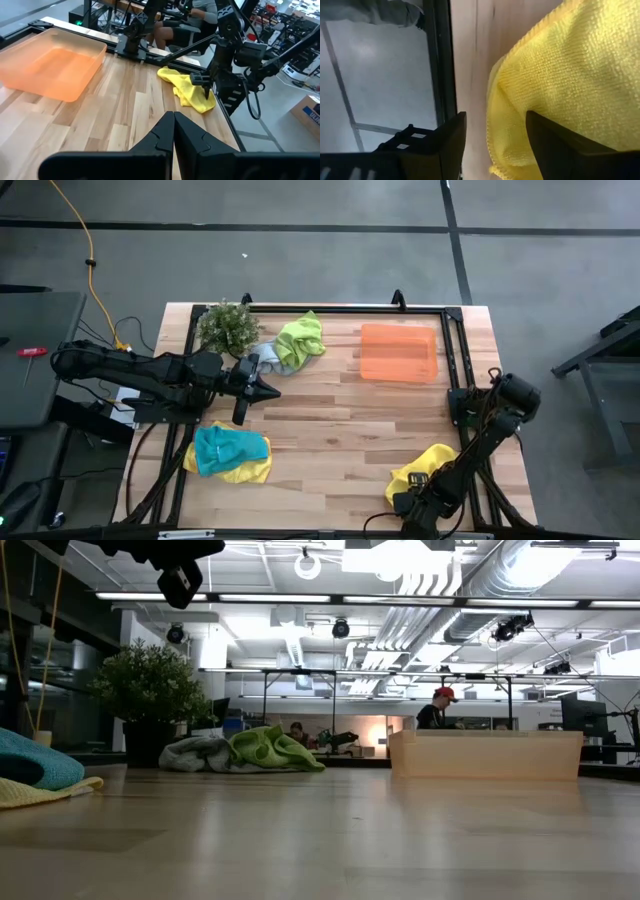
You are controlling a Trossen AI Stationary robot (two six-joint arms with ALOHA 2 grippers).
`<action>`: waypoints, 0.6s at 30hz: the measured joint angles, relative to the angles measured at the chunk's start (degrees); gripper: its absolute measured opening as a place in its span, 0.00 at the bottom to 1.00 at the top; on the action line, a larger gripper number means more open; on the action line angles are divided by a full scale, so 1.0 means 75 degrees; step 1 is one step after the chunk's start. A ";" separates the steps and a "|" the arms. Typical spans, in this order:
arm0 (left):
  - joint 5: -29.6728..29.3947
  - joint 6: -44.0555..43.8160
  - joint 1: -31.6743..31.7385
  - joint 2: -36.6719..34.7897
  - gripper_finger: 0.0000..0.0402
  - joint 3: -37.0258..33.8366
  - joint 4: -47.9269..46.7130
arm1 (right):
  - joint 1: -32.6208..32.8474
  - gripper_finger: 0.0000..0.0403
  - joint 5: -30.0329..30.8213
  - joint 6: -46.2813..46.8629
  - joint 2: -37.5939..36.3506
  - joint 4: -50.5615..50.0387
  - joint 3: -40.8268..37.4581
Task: Fold microfiber towels
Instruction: Fold the right yellow microfiber cloth
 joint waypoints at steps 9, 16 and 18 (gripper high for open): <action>0.0000 0.0000 0.0002 0.0000 0.00 0.0000 0.0000 | 0.0069 0.34 -0.0004 0.0020 0.0199 0.0001 0.0006; 0.0000 0.0000 0.0003 0.0000 0.00 0.0000 0.0000 | -0.0002 0.06 -0.0494 -0.0026 0.0196 0.0010 0.0006; 0.0000 0.0000 0.0002 0.0000 0.00 0.0000 0.0000 | -0.0044 0.03 -0.0657 -0.0154 0.0157 0.0100 0.0006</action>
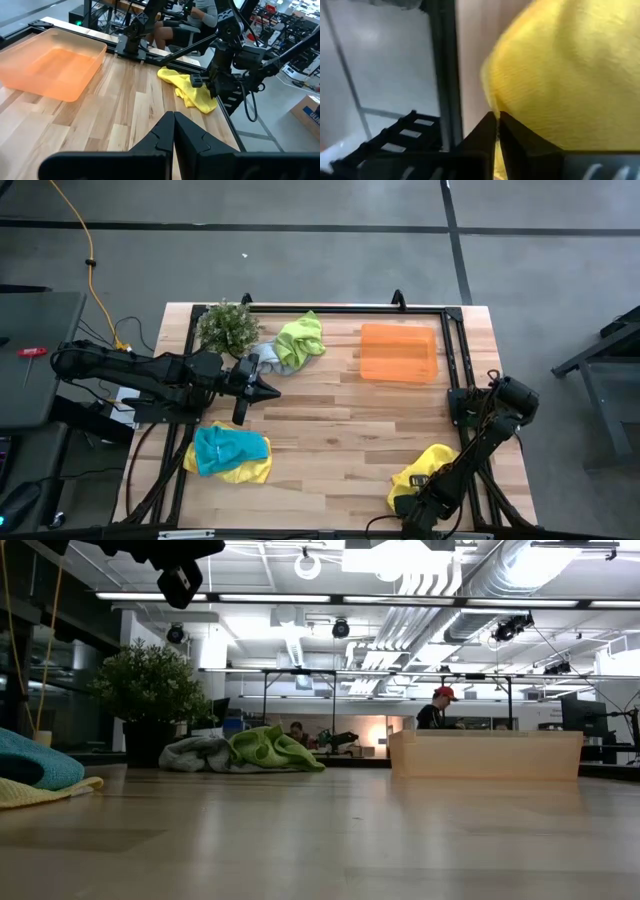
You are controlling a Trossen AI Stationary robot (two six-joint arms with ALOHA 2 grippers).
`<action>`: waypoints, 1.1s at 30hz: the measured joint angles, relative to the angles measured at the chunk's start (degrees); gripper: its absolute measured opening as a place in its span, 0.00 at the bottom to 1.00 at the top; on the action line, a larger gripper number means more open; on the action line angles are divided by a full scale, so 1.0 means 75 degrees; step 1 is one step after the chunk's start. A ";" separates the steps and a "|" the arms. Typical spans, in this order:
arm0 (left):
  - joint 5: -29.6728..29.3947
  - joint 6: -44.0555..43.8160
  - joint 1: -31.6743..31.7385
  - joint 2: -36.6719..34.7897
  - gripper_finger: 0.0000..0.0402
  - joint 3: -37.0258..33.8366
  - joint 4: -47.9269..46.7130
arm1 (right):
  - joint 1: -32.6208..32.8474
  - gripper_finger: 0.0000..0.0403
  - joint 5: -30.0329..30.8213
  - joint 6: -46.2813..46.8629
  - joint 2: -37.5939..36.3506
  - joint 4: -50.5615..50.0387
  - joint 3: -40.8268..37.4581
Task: Fold microfiber towels
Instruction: Fold the right yellow microfiber cloth
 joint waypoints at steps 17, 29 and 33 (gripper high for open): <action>-0.0406 0.0003 0.0001 0.0000 0.00 0.0000 0.0619 | -0.2369 0.00 0.1038 -0.2111 -0.2905 -0.0383 0.0000; -0.0585 -0.0118 -0.0001 0.0501 0.03 -0.0004 0.1442 | -0.4745 0.00 0.0997 -0.3767 -0.3866 0.0711 0.0000; -0.0583 -0.0128 -0.0005 0.1331 0.12 -0.0009 0.1448 | -0.4999 0.00 0.0823 -0.3989 -0.3894 0.0689 0.0000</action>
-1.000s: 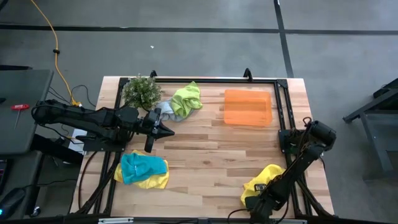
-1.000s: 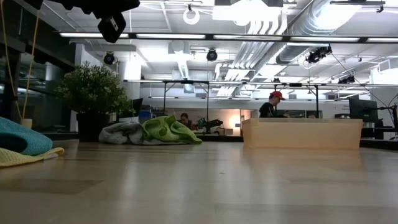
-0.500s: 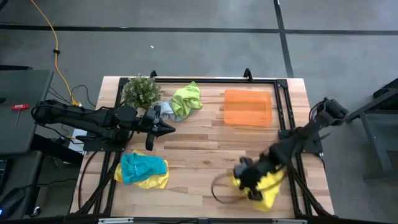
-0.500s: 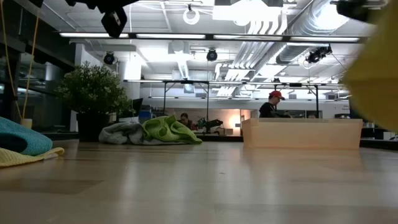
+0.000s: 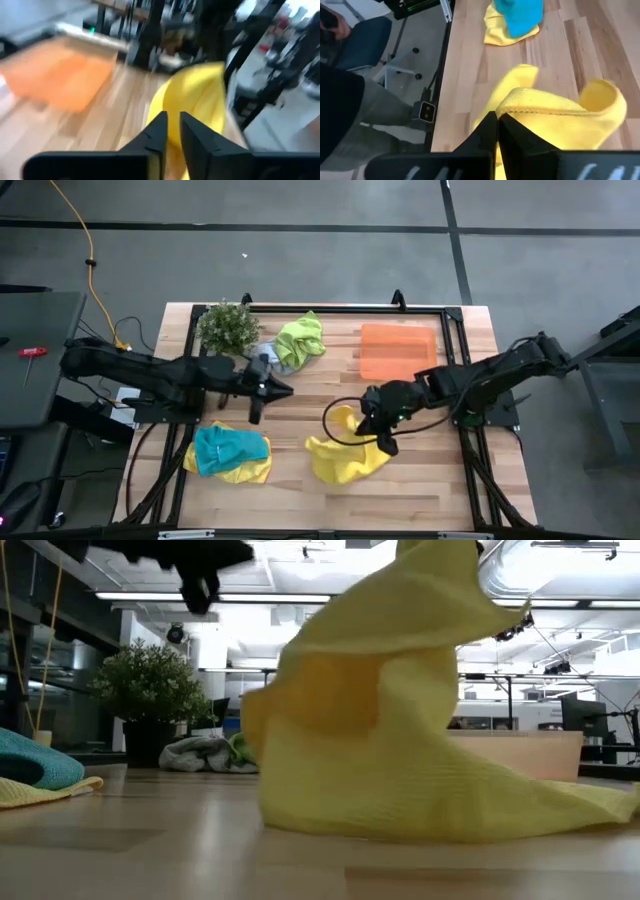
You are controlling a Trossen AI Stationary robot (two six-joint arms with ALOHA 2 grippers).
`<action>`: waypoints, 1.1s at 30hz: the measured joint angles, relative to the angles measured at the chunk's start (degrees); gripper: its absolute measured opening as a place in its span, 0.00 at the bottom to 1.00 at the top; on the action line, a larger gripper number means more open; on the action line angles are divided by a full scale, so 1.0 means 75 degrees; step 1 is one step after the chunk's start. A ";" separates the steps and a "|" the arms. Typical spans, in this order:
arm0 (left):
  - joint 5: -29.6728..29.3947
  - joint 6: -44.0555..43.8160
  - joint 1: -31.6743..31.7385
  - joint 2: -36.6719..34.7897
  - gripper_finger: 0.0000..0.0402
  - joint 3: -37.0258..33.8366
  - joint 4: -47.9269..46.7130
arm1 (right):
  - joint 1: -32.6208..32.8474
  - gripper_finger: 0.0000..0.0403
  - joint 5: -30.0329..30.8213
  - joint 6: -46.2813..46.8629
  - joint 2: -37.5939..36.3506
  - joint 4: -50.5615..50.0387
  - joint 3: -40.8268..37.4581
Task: Fold microfiber towels
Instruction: Fold the right yellow microfiber cloth
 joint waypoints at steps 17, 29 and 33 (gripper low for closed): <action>0.1585 0.2232 0.0555 0.4745 0.51 0.1586 0.1669 | 0.0002 0.00 -0.0239 -0.0173 0.0006 0.0011 -0.0003; 0.2702 0.3824 0.0734 0.5611 0.50 0.2917 -0.0776 | 0.0002 0.00 -0.0236 -0.0170 0.0009 -0.0029 -0.0006; 0.2651 0.4021 0.0731 0.5611 0.50 0.2917 -0.1066 | 0.0002 0.00 -0.0235 -0.0242 0.0009 -0.0036 -0.0006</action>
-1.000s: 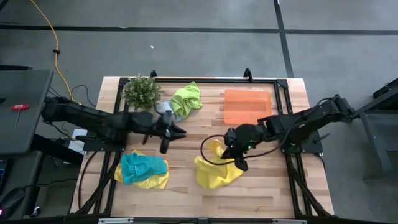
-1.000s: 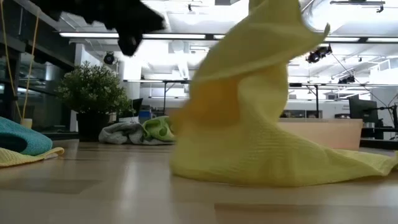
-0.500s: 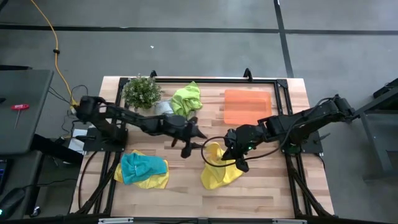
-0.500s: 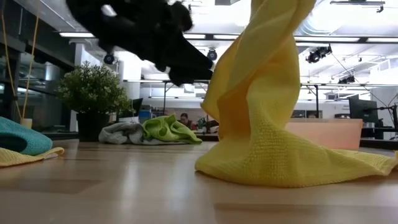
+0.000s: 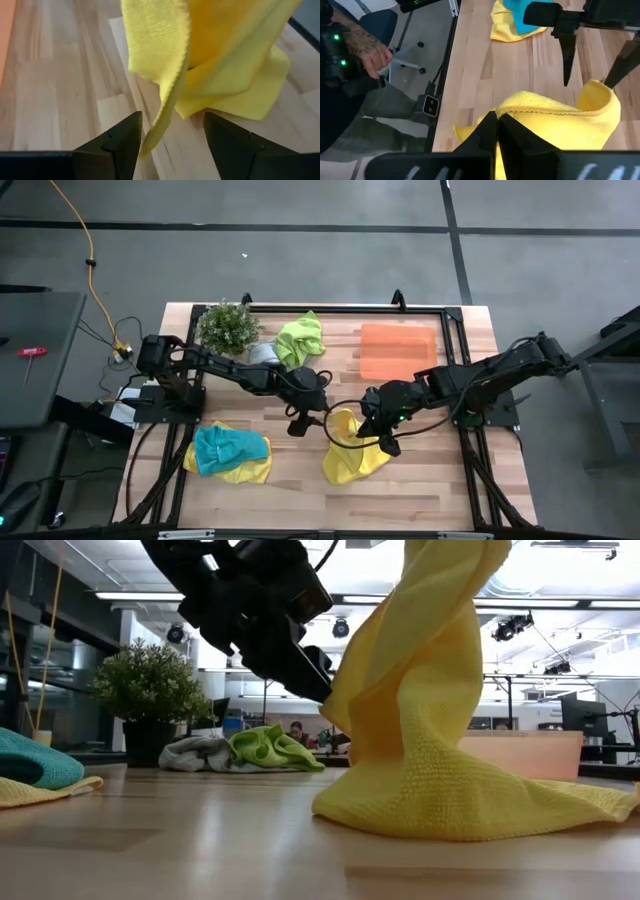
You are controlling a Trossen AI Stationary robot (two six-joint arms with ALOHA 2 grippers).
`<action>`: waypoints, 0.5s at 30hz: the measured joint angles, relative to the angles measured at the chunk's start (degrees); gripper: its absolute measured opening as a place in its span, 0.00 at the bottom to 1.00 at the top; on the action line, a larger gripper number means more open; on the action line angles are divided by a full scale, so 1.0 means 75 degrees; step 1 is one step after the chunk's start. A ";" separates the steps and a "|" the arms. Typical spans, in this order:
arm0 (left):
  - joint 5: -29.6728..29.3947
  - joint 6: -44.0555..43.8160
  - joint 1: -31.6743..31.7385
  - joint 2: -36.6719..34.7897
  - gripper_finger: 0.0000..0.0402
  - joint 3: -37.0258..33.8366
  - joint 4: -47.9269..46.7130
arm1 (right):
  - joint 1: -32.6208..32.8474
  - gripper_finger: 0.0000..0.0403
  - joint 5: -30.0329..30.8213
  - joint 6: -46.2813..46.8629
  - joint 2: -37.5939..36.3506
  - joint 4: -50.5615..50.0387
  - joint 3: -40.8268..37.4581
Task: Fold microfiber towels
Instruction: Fold the right yellow microfiber cloth
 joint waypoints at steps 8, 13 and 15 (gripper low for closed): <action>-0.0378 0.0302 0.0049 0.0000 0.42 0.0000 -0.0087 | -0.0003 0.00 0.0002 -0.0126 0.0000 -0.0002 0.0000; -0.0378 0.0245 0.0047 0.0000 0.20 0.0000 -0.0410 | -0.0003 0.00 0.0003 -0.0132 0.0000 0.0002 0.0000; -0.0375 0.0049 0.0047 0.0000 0.08 0.0000 -0.0501 | -0.0003 0.00 0.0073 -0.0130 0.0000 0.0020 0.0000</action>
